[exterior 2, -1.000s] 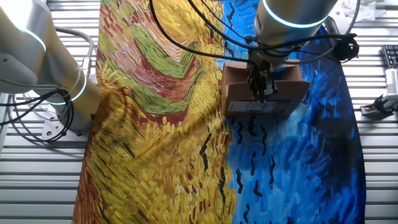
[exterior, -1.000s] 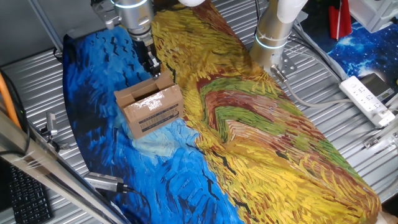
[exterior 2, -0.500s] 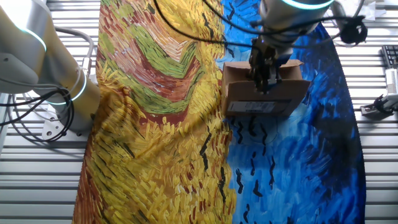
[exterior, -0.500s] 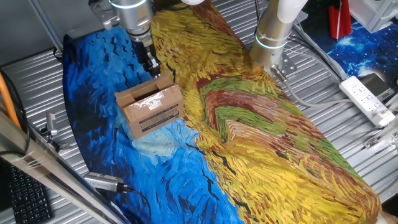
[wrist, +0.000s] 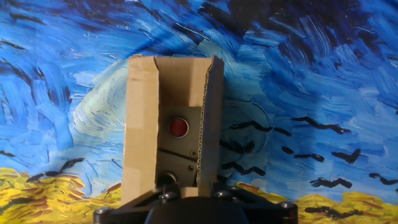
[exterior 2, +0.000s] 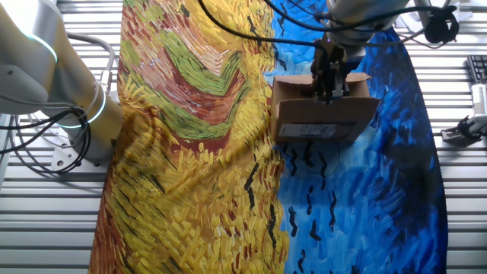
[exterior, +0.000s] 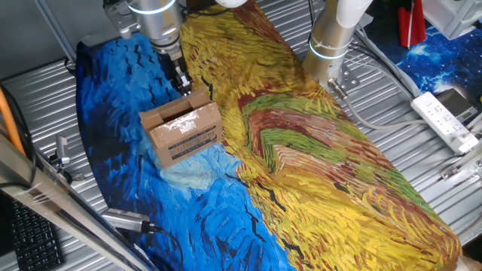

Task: Open a box

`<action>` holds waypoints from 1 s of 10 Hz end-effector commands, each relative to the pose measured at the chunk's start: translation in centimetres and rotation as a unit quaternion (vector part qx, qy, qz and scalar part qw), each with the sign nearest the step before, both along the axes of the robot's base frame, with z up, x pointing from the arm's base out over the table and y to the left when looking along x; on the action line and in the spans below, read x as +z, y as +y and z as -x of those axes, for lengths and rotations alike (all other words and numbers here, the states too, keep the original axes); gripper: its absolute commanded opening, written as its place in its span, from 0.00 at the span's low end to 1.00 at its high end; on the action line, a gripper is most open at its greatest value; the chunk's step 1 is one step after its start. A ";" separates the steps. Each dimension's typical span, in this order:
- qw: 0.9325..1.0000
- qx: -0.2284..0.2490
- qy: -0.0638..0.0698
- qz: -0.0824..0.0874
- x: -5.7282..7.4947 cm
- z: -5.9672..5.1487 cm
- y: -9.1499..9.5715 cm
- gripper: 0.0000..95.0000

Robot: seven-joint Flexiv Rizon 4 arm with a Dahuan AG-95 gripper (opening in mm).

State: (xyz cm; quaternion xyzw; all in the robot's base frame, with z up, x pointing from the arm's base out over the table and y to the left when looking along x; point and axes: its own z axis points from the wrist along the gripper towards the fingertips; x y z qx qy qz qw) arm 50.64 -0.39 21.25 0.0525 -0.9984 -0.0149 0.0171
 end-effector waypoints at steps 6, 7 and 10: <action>1.000 -0.009 0.002 0.007 -0.7 -0.9 1.8 0.00; 1.000 -0.011 0.002 0.007 -0.8 -1.0 2.0 0.00; 1.000 -0.012 0.001 0.007 -1.3 -1.1 2.0 0.00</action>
